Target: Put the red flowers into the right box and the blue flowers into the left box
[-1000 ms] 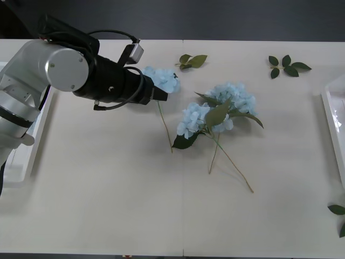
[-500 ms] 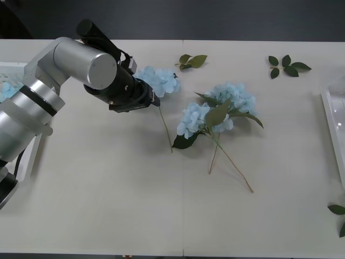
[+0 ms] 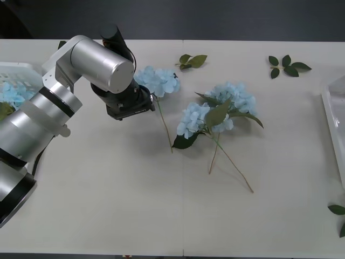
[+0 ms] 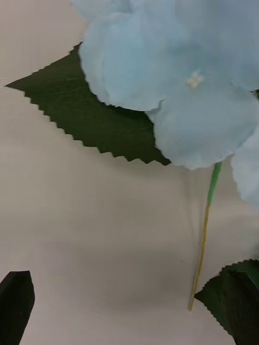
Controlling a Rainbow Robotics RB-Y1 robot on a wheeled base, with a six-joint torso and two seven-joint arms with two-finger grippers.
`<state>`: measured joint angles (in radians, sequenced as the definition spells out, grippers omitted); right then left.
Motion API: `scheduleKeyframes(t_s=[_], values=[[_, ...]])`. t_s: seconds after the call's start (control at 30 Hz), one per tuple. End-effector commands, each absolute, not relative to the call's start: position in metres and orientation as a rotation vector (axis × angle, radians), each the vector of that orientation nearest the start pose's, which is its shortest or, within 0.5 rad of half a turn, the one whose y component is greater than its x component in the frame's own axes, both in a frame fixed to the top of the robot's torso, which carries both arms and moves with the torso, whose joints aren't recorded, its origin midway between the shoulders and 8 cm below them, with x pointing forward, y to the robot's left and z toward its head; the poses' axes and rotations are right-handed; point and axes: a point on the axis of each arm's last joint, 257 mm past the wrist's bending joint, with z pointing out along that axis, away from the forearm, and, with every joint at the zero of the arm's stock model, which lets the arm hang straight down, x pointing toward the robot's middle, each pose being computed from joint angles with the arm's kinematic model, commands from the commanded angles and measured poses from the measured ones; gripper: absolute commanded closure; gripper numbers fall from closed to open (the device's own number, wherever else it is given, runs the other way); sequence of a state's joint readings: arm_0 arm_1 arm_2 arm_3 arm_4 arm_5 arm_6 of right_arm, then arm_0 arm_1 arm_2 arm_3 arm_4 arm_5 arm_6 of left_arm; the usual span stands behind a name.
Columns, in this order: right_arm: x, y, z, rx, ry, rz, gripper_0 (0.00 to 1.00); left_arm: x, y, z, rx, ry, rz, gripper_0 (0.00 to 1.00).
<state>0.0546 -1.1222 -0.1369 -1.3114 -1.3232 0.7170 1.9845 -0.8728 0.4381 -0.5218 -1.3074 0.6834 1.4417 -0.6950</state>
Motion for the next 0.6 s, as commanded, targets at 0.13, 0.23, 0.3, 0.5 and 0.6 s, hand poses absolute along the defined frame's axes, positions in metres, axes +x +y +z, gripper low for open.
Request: scheduleKeyframes(t_s=[0.13, 0.23, 0.3, 0.5, 0.6], values=[[0.447, -0.614, -0.240, -0.030, 2.299, -0.210, 1.00, 0.549, 0.110, -0.232, -0.346, 2.698, -0.174, 0.00], [0.442, -0.622, -0.244, -0.022, 2.311, -0.230, 1.00, 0.548, 0.109, -0.234, -0.343, 2.694, -0.144, 0.00], [0.438, -0.631, -0.247, -0.007, 2.319, -0.249, 1.00, 0.547, 0.108, -0.236, -0.329, 2.688, -0.110, 0.00], [0.428, -0.648, -0.255, 0.011, 2.336, -0.289, 0.94, 0.546, 0.097, -0.235, -0.308, 2.673, -0.073, 0.00], [0.426, -0.651, -0.256, 0.008, 2.337, -0.302, 0.58, 0.545, 0.087, -0.235, -0.295, 2.665, -0.075, 0.00]])
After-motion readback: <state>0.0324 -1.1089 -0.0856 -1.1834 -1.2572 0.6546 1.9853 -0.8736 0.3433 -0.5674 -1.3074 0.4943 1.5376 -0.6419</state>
